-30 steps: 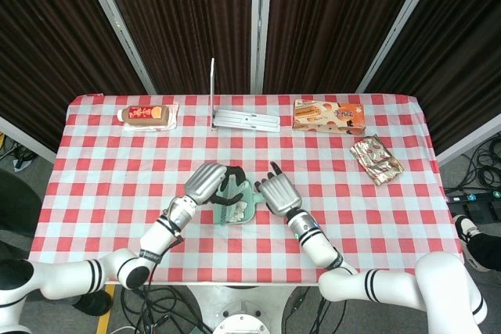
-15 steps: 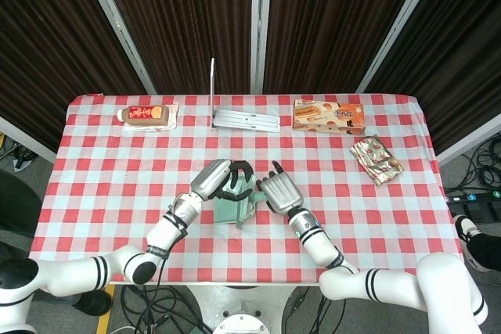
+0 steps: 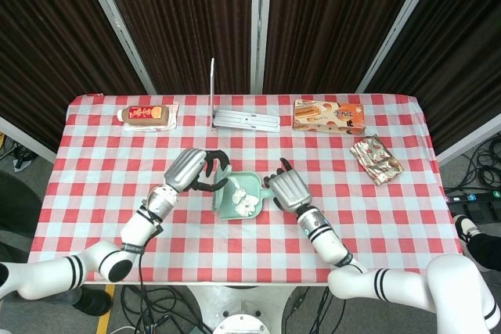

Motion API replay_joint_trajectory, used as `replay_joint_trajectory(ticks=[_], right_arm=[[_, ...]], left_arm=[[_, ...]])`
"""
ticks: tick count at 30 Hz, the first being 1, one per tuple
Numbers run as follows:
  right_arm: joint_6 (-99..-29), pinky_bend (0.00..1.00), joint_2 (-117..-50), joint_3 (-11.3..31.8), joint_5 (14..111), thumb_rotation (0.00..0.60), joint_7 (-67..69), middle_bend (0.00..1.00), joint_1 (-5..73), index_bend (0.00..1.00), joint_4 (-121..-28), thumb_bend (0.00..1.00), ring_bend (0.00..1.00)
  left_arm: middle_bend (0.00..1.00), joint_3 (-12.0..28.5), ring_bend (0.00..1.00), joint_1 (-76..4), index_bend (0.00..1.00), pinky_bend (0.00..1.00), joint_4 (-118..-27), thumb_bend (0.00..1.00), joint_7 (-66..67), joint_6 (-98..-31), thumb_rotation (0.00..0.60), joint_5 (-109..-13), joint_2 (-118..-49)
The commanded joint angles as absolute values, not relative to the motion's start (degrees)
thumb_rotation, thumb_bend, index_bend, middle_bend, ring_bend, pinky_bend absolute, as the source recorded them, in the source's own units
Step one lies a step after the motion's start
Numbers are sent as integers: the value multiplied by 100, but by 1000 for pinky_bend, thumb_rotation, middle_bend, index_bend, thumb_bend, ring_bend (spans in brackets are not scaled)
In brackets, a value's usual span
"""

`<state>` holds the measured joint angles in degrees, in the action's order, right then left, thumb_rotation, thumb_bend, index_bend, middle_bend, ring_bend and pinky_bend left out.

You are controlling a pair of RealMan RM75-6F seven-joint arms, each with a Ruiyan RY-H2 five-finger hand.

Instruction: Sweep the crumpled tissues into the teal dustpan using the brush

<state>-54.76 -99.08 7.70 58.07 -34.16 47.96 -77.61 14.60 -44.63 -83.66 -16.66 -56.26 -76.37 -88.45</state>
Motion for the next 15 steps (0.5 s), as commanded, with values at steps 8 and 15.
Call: replay_joint_trajectory(ticks=[8,15], right_arm=[[-5410,67,-9716,660,5778,600,-3277,352,4614,157,-7756,227,131],[-5533,52,-9521,676,5873,600,-3214,249,4513,39,-7946,85,76]], left_arm=[[550,859,675,-4187,552,844,-7641,465,648,-5707,600,-7481,-8497],[541,671,664,-4116,541,840,-7670,465,1424,-5511,600,-7134,-8468]])
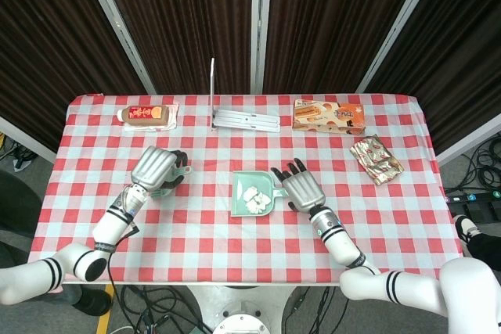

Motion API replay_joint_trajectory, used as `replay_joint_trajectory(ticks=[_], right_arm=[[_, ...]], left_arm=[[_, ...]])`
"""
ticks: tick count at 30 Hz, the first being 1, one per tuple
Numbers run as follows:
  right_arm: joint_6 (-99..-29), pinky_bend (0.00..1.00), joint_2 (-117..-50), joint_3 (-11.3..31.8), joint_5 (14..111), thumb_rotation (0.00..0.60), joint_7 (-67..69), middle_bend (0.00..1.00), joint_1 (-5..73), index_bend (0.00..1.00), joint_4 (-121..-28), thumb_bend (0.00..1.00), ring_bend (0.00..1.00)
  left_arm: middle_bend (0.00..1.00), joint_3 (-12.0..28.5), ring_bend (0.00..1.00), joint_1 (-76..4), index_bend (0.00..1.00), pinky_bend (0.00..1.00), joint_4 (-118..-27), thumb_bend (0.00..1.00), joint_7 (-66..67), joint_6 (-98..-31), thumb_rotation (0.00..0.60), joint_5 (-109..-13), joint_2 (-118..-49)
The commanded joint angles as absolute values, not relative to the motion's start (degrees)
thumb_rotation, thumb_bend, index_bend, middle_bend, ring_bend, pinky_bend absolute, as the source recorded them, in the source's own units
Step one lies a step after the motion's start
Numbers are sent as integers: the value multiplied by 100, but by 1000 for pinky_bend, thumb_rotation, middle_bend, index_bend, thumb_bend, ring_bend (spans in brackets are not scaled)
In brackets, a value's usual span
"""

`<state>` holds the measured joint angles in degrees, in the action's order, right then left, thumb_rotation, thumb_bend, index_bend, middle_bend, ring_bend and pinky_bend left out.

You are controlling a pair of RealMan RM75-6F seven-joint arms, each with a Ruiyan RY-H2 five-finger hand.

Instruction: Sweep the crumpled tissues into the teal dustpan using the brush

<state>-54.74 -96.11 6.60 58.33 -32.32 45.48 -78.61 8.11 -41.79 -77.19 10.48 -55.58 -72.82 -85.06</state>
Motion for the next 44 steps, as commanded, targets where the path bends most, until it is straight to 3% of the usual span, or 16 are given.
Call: replay_joint_trajectory(ticks=[1,7,12,15,20,24,28,34,44], right_arm=[[-5585,51,-9433,693,5901,600,-3205,248,4488,35,-8031,85,76],[-6030,49,-8696,787,6109,600,-3101,248,4239,33,-8726,86,76],[-6320,49,-8066,778,6204,600,-3009,249,3976,33,-9257,87,76],[-6449,48,-7700,737,6345,600,-2869,249,3811,33,-9516,87,76],[-6740,50,-7157,505,6702,600,-2507,253,3402,31,-9722,144,77],[-7095,51,-6760,344,7068,600,-1738,264,2941,65,-9737,180,84],[-7513,49,-6471,94,7545,600,-994,234,2449,76,-9503,197,48],[-8225,0,-6264,-235,8198,600,219,180,1707,75,-9121,197,0],[-9147,0,-6342,-292,8594,600,939,196,904,74,-8869,207,0]], left_arm=[[538,645,662,-4112,531,839,-7692,466,1589,-5511,600,-7102,-8469],[480,590,648,-4184,403,828,-8103,390,2269,-5308,600,-6759,-8398],[421,655,648,-4174,281,820,-8306,148,2489,-5502,600,-6673,-8478],[382,712,613,-4111,255,811,-8574,96,2385,-5607,600,-6648,-8329],[365,864,480,-3640,251,744,-8840,91,1553,-6350,600,-6898,-7878],[321,745,327,-3113,251,504,-8556,91,800,-6931,600,-7187,-7546],[252,500,213,-2553,250,335,-7991,91,163,-7585,600,-7561,-7416],[238,141,186,-1655,249,294,-7518,91,-409,-8421,600,-7789,-7284],[238,-314,186,-754,249,282,-7975,91,-360,-9074,600,-8145,-7084]])
